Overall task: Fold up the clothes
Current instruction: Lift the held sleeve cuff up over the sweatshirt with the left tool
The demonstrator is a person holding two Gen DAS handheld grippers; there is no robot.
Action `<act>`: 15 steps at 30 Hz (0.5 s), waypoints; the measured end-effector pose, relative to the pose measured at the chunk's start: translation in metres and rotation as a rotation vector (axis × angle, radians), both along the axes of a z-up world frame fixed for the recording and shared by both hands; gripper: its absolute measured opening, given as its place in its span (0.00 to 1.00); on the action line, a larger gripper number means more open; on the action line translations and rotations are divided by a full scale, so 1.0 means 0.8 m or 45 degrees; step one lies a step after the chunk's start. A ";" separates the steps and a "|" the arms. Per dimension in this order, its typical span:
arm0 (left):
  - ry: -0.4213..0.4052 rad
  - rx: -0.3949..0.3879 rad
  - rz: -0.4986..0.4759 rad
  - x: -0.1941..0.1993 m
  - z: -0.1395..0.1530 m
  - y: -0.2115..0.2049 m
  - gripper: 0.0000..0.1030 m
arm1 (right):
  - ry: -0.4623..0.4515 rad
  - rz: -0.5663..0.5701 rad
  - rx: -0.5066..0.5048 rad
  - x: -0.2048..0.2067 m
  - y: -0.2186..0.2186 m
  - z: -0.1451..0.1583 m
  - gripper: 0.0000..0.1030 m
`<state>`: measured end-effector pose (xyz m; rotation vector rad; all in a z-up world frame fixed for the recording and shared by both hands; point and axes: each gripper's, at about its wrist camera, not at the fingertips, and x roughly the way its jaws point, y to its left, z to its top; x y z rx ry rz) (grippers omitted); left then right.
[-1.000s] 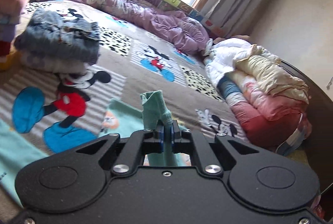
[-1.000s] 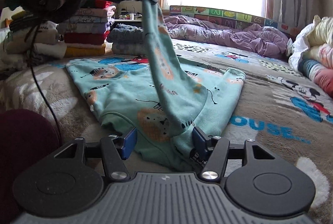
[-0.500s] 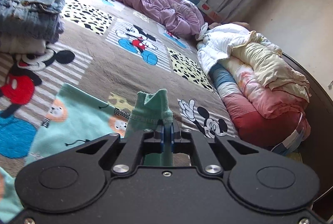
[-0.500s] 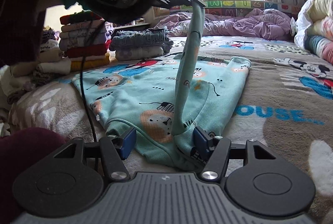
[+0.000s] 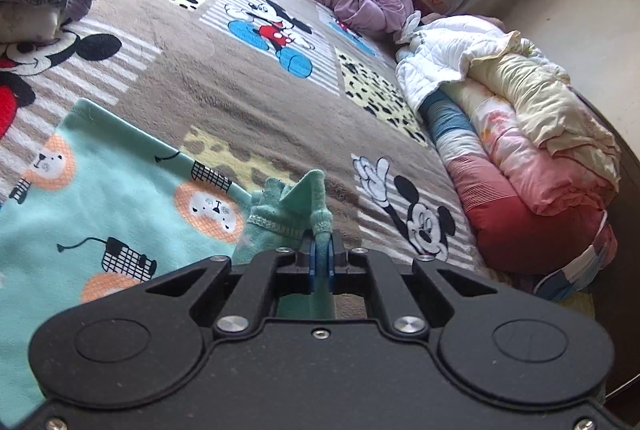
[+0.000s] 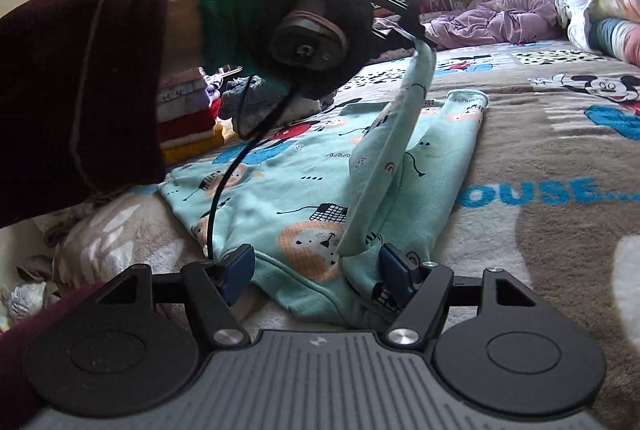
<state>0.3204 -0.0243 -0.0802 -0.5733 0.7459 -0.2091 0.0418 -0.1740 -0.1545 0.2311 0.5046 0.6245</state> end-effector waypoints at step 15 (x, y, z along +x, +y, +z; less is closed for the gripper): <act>0.076 0.085 0.005 0.035 -0.044 -0.026 0.03 | 0.057 -0.040 0.047 0.001 -0.014 -0.003 0.65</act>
